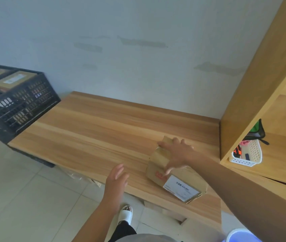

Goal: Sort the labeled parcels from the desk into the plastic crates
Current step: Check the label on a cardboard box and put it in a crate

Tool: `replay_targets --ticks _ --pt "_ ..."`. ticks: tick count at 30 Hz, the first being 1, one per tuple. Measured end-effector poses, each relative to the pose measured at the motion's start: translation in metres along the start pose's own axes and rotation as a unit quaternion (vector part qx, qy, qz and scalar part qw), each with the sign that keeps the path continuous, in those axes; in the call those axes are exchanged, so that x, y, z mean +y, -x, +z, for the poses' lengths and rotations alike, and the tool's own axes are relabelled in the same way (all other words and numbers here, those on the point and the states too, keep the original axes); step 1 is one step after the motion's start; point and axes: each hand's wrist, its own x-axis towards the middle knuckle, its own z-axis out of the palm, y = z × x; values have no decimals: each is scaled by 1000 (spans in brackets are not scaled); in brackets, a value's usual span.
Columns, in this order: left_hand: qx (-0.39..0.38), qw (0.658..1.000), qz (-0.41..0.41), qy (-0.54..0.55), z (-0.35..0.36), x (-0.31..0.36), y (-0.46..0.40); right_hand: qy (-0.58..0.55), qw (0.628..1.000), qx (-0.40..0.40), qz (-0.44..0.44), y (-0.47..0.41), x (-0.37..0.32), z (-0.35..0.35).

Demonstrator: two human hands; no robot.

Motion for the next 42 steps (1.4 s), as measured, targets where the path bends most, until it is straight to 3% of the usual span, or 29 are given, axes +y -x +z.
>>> replay_targets --ticks 2,4,5,7,9,10,12,14,17,25,32,37,42 --pt "-3 1000 0 15 0 7 -1 -113 991 73 6 12 14 -10" --pt "-16 999 5 31 2 17 -3 -277 945 171 20 26 29 -19" --pt "-27 999 9 39 4 23 -3 -382 898 218 20 34 35 -22" --pt "-61 996 17 58 12 38 0 -593 749 294 -7 55 37 -25" --pt "-103 991 23 87 23 54 5 -723 604 335 -19 73 30 -20" --pt "-125 986 26 105 30 62 9 -760 550 347 -13 80 25 -15" --pt "-173 975 33 132 42 74 16 -812 467 351 2 90 12 1" --pt "-222 964 47 140 51 80 21 -849 406 337 12 96 -2 16" --pt "-265 951 81 136 53 85 26 -878 364 311 18 100 -18 31" --pt "-265 949 138 99 37 96 39 -867 387 313 -11 109 -31 36" --pt "-200 959 187 76 -7 119 27 -820 510 258 -15 122 1 23" --pt "-228 952 201 42 -33 124 26 -745 609 264 -63 138 35 3" --pt "-259 945 198 7 -33 118 33 -714 644 253 -107 146 30 -5"
